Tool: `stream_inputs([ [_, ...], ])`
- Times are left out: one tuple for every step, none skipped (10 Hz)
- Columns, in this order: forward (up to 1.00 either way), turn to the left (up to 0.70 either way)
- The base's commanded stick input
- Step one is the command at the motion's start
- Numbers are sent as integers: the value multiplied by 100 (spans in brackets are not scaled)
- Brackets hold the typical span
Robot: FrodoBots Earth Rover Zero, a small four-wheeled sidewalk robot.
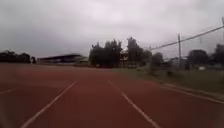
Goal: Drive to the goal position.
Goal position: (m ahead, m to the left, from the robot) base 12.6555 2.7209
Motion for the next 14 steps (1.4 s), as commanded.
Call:
stream_inputs([
  [70,0],
  [70,0],
  [70,0],
  [70,0],
  [70,0],
  [70,0],
  [70,0],
  [70,0],
  [70,0],
  [70,0],
  [70,0],
  [70,0],
  [70,0],
  [70,0],
])
